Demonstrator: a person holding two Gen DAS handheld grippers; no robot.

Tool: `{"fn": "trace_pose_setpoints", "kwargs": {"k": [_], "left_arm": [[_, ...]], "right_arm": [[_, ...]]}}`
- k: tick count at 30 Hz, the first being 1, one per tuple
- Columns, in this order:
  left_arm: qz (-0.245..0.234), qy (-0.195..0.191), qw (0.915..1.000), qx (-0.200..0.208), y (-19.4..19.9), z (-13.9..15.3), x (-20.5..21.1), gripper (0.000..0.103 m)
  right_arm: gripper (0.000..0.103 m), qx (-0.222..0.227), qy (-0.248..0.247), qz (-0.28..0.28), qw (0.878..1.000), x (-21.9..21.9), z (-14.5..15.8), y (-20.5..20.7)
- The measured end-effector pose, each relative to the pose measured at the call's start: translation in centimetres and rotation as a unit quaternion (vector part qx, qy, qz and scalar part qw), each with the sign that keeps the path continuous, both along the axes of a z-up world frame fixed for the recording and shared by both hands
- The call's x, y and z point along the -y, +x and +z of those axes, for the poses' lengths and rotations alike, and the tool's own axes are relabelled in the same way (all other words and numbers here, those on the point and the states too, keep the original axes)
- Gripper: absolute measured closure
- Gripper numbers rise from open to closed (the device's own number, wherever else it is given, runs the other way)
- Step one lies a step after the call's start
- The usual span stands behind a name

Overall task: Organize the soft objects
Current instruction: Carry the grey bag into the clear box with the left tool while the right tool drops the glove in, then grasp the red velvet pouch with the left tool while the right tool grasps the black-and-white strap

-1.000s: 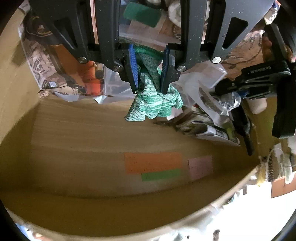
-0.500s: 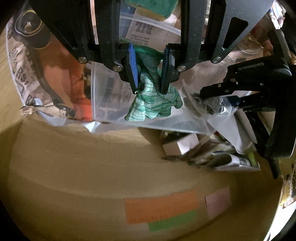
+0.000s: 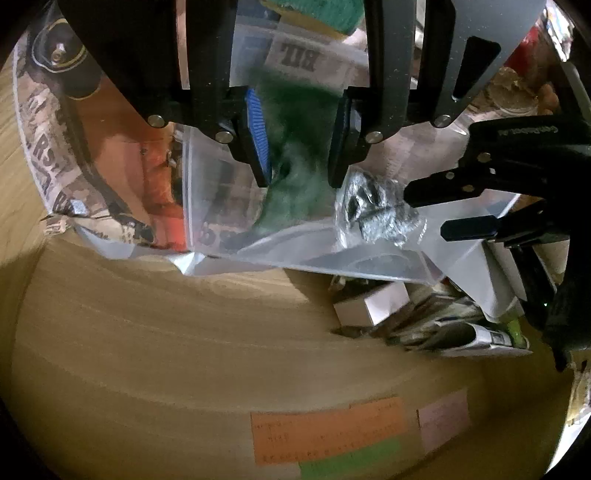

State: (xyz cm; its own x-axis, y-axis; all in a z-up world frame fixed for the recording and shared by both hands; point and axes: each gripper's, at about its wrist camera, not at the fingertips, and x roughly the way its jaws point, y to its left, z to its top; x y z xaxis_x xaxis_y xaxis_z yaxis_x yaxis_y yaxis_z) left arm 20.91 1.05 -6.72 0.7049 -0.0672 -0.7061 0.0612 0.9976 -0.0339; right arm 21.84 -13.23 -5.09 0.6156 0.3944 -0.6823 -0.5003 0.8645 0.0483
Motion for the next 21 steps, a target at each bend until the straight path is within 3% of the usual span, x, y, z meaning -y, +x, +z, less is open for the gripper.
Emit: {"fn": "trace_pose_setpoints", "kwargs": {"k": [3, 5, 11, 18, 21], "left_arm": [[0.003, 0.0, 0.9997, 0.026, -1.6, 1.4, -0.2, 0.033], [0.003, -0.002, 0.999, 0.044, -2.8, 2.3, -0.5, 0.029], [0.006, -0.004, 0.9975, 0.071, -6.2, 3.7, -0.8, 0.015], [0.002, 0.0, 0.9974, 0.071, -10.4, 2.5, -0.3, 0.008], [-0.005, 0.01, 0.9978, 0.065, -12.0, 1.5, 0.4, 0.008]], "right_arm": [[0.068, 0.021, 0.006, 0.0, 1.0, 0.3, 1.3, -1.0], [0.058, 0.04, 0.01, -0.001, 0.999, 0.6, 2.2, -1.9], [0.045, 0.083, 0.022, 0.001, 0.996, 1.9, 4.5, -5.4], [0.042, 0.087, 0.033, 0.007, 0.996, 3.0, 4.4, -9.3], [0.035, 0.076, 0.045, 0.005, 0.996, 3.5, 3.7, -11.0]]}}
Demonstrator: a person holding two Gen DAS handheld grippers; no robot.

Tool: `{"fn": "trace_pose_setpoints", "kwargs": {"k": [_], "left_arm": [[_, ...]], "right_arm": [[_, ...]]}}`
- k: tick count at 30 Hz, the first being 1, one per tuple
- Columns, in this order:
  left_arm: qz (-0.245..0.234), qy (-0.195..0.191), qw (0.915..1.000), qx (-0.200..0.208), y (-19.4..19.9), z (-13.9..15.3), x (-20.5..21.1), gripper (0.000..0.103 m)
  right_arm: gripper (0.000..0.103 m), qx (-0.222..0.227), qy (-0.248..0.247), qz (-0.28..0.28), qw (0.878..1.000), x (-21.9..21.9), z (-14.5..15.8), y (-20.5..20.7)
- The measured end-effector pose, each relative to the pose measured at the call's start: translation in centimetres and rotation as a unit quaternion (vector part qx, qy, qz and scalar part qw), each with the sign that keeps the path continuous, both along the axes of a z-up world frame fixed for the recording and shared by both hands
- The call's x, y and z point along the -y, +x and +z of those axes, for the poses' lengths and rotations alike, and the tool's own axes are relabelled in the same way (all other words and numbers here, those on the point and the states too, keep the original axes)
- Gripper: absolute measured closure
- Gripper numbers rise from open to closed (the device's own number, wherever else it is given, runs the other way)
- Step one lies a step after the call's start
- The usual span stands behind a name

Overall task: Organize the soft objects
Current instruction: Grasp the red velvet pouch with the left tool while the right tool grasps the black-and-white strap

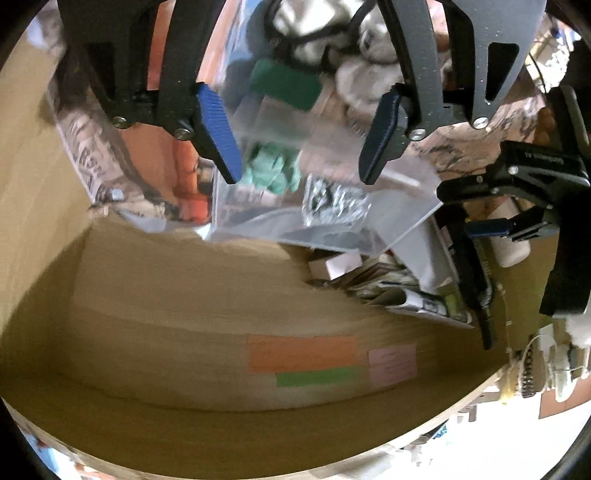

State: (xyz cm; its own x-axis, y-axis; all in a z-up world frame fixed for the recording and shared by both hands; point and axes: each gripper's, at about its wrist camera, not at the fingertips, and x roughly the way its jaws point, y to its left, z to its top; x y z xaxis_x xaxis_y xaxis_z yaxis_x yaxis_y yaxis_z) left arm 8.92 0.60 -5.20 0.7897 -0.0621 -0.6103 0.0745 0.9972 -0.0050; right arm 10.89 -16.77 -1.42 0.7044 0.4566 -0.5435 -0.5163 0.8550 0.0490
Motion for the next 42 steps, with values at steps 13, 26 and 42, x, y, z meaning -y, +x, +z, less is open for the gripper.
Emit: {"fn": "trace_pose_setpoints", "kwargs": {"k": [13, 26, 42], "left_arm": [[0.019, 0.014, 0.9979, -0.06, -3.9, -6.2, 0.2, 0.006], [0.059, -0.017, 0.9946, -0.084, -5.9, -7.4, -3.9, 0.006], [0.007, -0.073, 0.9934, -0.089, -3.3, -8.8, -2.8, 0.051]], "right_arm": [[0.024, -0.079, -0.016, 0.008, 0.997, -1.0, -5.8, -4.9], [0.024, -0.123, -0.02, -0.043, 0.991, 2.3, -8.8, -4.7], [0.07, -0.113, -0.005, -0.047, 0.993, 2.8, -9.1, -4.5]]}}
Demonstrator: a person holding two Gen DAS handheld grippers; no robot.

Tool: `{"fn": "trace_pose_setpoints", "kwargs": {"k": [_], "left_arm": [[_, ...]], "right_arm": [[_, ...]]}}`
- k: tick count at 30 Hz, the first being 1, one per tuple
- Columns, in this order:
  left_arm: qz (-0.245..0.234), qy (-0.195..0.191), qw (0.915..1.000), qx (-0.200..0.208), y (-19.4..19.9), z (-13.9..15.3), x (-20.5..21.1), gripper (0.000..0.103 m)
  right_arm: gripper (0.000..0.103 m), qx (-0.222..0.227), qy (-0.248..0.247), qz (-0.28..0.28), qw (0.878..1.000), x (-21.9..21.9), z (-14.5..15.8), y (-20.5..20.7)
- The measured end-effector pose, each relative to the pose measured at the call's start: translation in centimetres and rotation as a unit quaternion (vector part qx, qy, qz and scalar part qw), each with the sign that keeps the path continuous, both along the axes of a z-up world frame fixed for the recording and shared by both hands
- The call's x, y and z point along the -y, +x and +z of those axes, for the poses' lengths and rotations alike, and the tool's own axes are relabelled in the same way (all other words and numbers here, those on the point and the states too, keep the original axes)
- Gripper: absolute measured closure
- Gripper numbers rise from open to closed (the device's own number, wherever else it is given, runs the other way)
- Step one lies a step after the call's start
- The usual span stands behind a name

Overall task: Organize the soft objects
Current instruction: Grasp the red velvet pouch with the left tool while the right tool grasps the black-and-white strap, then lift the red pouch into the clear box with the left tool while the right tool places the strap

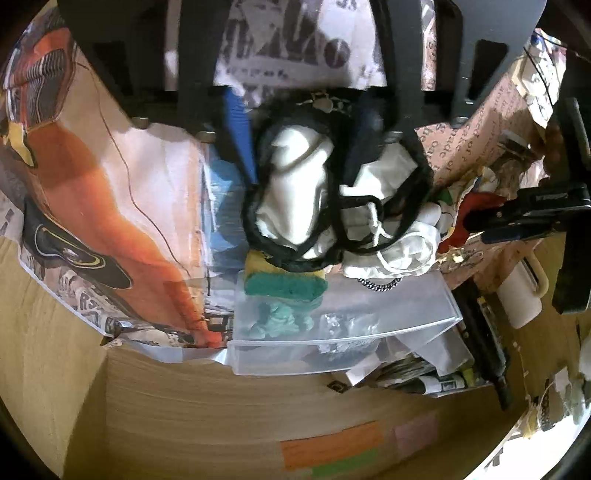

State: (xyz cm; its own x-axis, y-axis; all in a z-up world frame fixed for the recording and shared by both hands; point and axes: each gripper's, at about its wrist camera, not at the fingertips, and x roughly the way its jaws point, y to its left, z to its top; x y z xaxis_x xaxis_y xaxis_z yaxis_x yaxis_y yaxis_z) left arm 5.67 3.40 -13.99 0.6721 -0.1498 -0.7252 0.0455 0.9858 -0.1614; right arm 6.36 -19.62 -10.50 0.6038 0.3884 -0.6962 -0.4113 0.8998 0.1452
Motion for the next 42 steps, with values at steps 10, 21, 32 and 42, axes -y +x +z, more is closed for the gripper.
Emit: {"fn": "trace_pose_setpoints", "kwargs": {"k": [10, 21, 32, 42], "left_arm": [[0.008, 0.004, 0.9999, 0.007, -0.4, 0.5, -0.5, 0.101], [0.001, -0.002, 0.9995, 0.032, -1.1, 3.9, -0.7, 0.081], [-0.009, 0.004, 0.9997, -0.024, 3.4, 0.9, 2.2, 0.015], [0.013, -0.05, 0.9983, -0.026, 2.4, -0.1, -1.0, 0.046]], "right_arm": [[0.083, 0.046, 0.008, -0.027, 0.999, 1.4, 1.9, -0.9], [0.084, 0.119, 0.019, -0.053, 0.991, 2.9, 6.3, -1.7], [0.084, 0.13, 0.029, -0.053, 0.99, 3.1, 6.9, -1.6], [0.084, 0.11, 0.035, -0.046, 0.992, 3.2, 6.0, -0.8]]}}
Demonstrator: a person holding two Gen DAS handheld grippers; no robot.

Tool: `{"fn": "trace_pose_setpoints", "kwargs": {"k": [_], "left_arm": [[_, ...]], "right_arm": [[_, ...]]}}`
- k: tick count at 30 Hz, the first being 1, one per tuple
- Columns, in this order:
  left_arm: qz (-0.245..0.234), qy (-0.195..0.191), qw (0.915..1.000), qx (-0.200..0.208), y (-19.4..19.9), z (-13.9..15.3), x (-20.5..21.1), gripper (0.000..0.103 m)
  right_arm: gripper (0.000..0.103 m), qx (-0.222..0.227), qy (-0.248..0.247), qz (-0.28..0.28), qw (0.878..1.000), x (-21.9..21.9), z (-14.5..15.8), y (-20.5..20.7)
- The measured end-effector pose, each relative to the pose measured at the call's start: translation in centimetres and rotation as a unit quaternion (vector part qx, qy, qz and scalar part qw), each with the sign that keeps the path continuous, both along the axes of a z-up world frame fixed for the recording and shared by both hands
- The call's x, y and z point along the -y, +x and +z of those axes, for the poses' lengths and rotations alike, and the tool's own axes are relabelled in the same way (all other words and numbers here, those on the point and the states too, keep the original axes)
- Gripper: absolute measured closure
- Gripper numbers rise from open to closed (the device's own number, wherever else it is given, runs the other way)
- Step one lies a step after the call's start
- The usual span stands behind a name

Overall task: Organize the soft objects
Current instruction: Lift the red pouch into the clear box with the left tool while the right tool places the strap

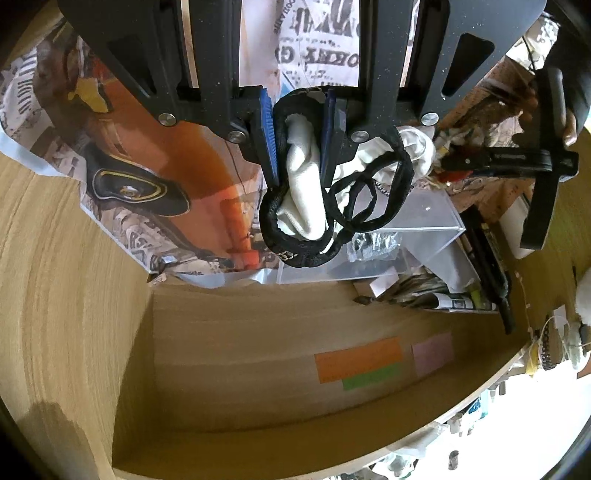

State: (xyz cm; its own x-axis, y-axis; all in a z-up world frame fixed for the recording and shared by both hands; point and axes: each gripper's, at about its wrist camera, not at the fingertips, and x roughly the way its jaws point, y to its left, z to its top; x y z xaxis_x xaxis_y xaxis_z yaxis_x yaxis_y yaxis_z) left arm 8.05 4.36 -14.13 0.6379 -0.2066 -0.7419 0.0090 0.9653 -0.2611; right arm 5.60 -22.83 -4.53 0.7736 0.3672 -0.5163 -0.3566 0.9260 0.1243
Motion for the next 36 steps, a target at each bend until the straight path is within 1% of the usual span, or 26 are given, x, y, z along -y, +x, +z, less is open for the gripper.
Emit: {"fn": "trace_pose_setpoints", "kwargs": {"k": [1, 2, 3, 4, 5, 9, 15, 20, 24, 29, 32, 36], "left_arm": [[-0.001, 0.003, 1.0, -0.002, -0.1, -0.1, -0.1, 0.054], [-0.001, 0.004, 1.0, -0.002, -0.1, -0.1, -0.3, 0.056], [0.002, 0.003, 1.0, 0.001, -0.3, -0.1, -0.6, 0.062], [0.002, 0.0, 1.0, 0.002, -0.4, 0.1, -0.6, 0.065], [0.002, -0.003, 1.0, 0.004, -0.5, 0.2, -0.7, 0.065], [0.008, 0.009, 0.9994, 0.032, -1.6, 1.6, -0.7, 0.067], [0.005, 0.01, 0.997, 0.076, -3.2, 4.7, -0.5, 0.067], [0.002, 0.022, 0.9928, 0.117, -3.4, 7.5, 0.1, 0.067], [0.003, 0.031, 0.9886, 0.148, -2.5, 9.6, 0.7, 0.067], [0.007, 0.033, 0.9862, 0.162, -0.5, 10.9, 1.0, 0.067], [0.01, 0.038, 0.9862, 0.161, 1.0, 11.3, 1.0, 0.067], [0.015, 0.055, 0.9868, 0.151, 3.6, 11.0, 1.1, 0.067]], "right_arm": [[0.084, -0.001, 0.0, 0.003, 1.0, -0.2, -0.1, 0.1], [0.084, -0.003, 0.001, 0.006, 1.0, -0.4, -0.2, 0.1], [0.084, -0.005, 0.001, 0.008, 1.0, -0.4, -0.3, 0.3], [0.084, -0.007, 0.0, 0.011, 1.0, -0.6, -0.4, 0.3], [0.084, -0.009, -0.001, 0.013, 1.0, -0.8, -0.6, 0.4], [0.084, -0.013, -0.004, 0.019, 1.0, -1.3, -0.8, 0.5], [0.084, -0.004, -0.005, 0.022, 1.0, -1.7, -0.3, 0.6], [0.084, 0.022, -0.003, 0.027, 0.999, -2.2, 1.3, 1.0], [0.084, 0.052, 0.002, 0.032, 0.998, -2.5, 2.9, 1.6], [0.083, 0.079, 0.012, 0.039, 0.996, -3.2, 4.5, 3.0], [0.083, 0.087, 0.013, 0.041, 0.995, -3.9, 5.0, 4.1], [0.083, 0.088, 0.007, 0.046, 0.995, -5.3, 5.0, 5.9]]}}
